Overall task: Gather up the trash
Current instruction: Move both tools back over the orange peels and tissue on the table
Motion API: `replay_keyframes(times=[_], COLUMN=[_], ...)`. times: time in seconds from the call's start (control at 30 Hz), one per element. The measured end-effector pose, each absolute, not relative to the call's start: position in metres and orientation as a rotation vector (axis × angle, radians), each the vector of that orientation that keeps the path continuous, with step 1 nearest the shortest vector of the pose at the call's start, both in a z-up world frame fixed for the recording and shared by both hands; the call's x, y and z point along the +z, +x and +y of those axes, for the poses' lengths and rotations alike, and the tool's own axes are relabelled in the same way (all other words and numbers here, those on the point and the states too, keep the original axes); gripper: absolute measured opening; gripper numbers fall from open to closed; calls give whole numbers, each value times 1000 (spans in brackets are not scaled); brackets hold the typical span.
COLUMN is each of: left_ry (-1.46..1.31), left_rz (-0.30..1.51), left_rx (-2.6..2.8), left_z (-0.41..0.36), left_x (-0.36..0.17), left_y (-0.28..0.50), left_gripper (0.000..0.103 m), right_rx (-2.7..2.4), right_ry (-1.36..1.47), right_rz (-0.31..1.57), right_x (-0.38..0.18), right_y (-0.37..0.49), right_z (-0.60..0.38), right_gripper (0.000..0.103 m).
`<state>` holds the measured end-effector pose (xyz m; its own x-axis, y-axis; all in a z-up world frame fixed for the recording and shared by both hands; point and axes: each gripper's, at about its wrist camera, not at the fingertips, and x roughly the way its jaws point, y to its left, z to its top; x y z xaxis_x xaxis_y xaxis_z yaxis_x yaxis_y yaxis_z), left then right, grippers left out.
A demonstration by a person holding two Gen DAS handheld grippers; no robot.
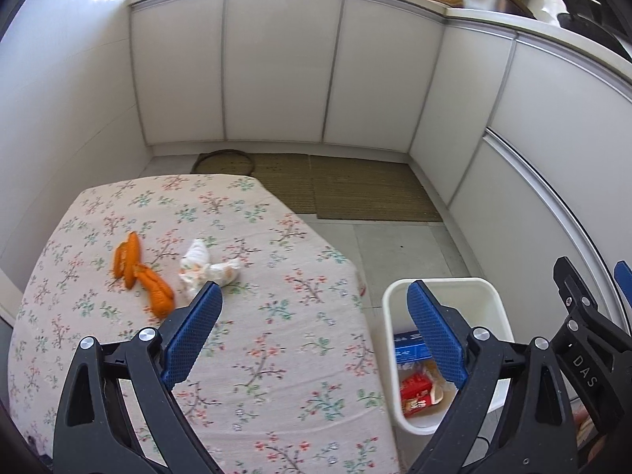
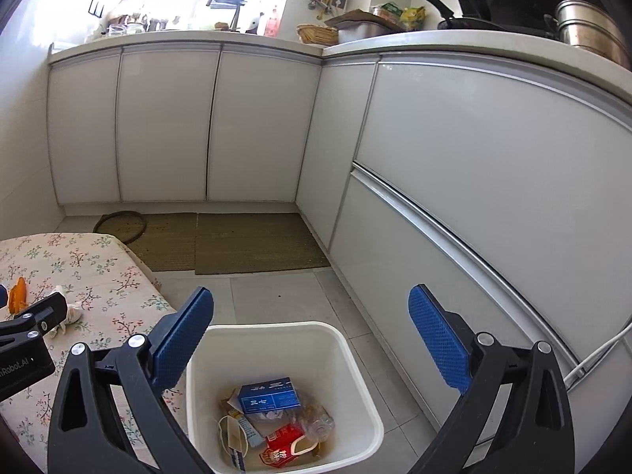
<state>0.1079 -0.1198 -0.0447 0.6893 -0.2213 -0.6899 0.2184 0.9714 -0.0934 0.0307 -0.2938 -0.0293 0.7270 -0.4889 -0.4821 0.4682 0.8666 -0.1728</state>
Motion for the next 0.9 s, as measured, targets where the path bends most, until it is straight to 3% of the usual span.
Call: replay_keyframes(times=[0.9], left_ry=[-187], left_rz=[855], left_rx=[57], left_z=[92], left_x=[-73], left_y=[141], left_gripper=[91], right_rx=[-218], right_ry=[-208], right_rz=[634], right_x=[-51], right_y=[124], right_z=[-89], right_gripper=[96])
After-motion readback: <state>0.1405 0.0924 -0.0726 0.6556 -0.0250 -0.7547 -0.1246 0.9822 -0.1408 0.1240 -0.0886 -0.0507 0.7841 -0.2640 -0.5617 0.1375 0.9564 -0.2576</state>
